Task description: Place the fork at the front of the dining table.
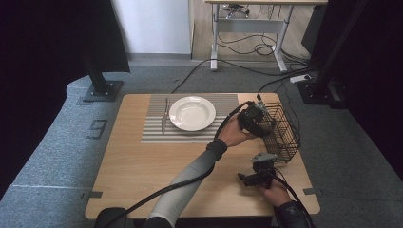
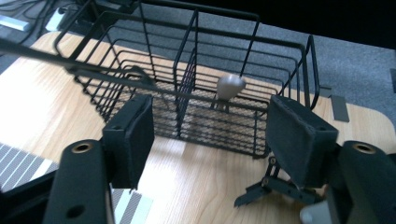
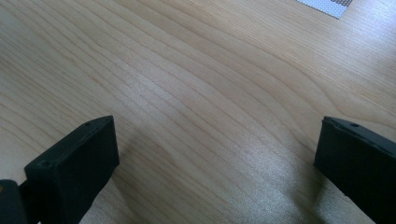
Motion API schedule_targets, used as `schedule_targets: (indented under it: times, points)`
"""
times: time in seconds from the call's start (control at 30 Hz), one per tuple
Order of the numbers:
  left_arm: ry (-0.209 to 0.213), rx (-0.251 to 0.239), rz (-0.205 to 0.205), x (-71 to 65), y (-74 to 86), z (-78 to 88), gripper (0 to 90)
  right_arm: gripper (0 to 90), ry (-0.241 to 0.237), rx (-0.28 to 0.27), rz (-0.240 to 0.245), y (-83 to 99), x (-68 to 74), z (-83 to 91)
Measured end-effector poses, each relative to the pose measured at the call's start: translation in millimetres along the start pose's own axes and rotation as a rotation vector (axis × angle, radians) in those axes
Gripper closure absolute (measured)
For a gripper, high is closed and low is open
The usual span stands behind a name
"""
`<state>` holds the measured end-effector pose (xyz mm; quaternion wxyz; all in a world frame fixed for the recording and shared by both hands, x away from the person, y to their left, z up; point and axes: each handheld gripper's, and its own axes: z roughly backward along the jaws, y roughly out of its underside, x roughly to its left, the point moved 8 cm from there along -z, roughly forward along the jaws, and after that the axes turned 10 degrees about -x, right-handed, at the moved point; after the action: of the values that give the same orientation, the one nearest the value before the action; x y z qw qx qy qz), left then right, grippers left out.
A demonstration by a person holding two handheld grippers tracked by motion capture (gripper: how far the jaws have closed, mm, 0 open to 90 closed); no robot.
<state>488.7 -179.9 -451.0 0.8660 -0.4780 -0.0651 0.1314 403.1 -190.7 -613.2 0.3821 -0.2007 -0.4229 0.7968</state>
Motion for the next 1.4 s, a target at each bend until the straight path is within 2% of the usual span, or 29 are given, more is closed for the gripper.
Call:
schedule_targets:
  times: [0.13, 0.3, 0.47, 0.77, 0.8, 0.9, 0.97, 1.0, 1.03, 1.07, 1.1, 1.33, 1.37, 1.4]
  points:
    - [0.012, 0.006, -0.001, -2.3, -2.0, -6.9, 42.5, 0.0, 0.000, 0.001, 0.000, 0.0, 0.1, -0.1]
    - [0.015, 0.013, 0.015, -4.5, -1.9, -16.5, 58.9, 0.0, -0.002, 0.001, 0.003, 0.1, 0.0, -0.1]
    - [0.022, 0.014, 0.024, -6.6, -1.3, -19.0, 76.2, 0.0, -0.005, 0.000, 0.000, 0.0, 0.6, 0.0]
    - [0.025, -0.010, 0.025, -7.3, -9.0, -9.3, 77.6, 0.0, -0.006, 0.003, 0.004, 0.1, 0.3, 0.3]
    - [0.026, -0.030, 0.022, -7.5, -14.7, -2.9, 77.8, 0.0, -0.006, 0.003, 0.003, 0.1, 0.4, 0.3]
    - [0.024, -0.041, 0.012, -7.4, -20.3, 4.6, 77.8, 0.0, -0.007, 0.004, 0.002, 0.2, 0.6, 0.3]
    - [0.017, -0.057, 0.002, -6.5, -28.4, 17.8, 77.9, 0.0, -0.008, 0.003, 0.002, 0.1, 0.6, 0.3]
    - [0.017, -0.057, 0.002, -6.5, -28.4, 17.8, 77.9, 0.0, -0.008, 0.004, 0.000, 0.1, 0.8, 0.4]
    - [0.016, -0.070, 0.000, -5.2, -33.9, 27.7, 77.9, 0.0, -0.008, 0.003, 0.000, 0.1, 0.8, 0.3]
    - [0.016, -0.070, 0.000, -5.2, -33.9, 27.7, 77.9, 0.0, -0.008, 0.003, 0.000, 0.1, 0.8, 0.3]
    - [0.014, -0.073, -0.003, -2.9, -39.2, 38.8, 77.9, 0.0, -0.008, 0.003, -0.002, 0.0, 1.0, 0.3]
    - [-0.025, -0.087, -0.024, 5.2, -57.8, 82.5, 78.0, 0.0, -0.009, 0.005, -0.004, 0.1, 1.2, 0.5]
    - [-0.025, -0.087, -0.024, 5.2, -57.8, 82.5, 78.0, 0.0, -0.009, 0.005, -0.004, 0.1, 1.2, 0.5]
    - [-0.037, -0.087, -0.032, 6.9, -60.2, 93.5, 78.0, 0.0, -0.007, 0.005, -0.004, 0.1, 1.2, 0.5]
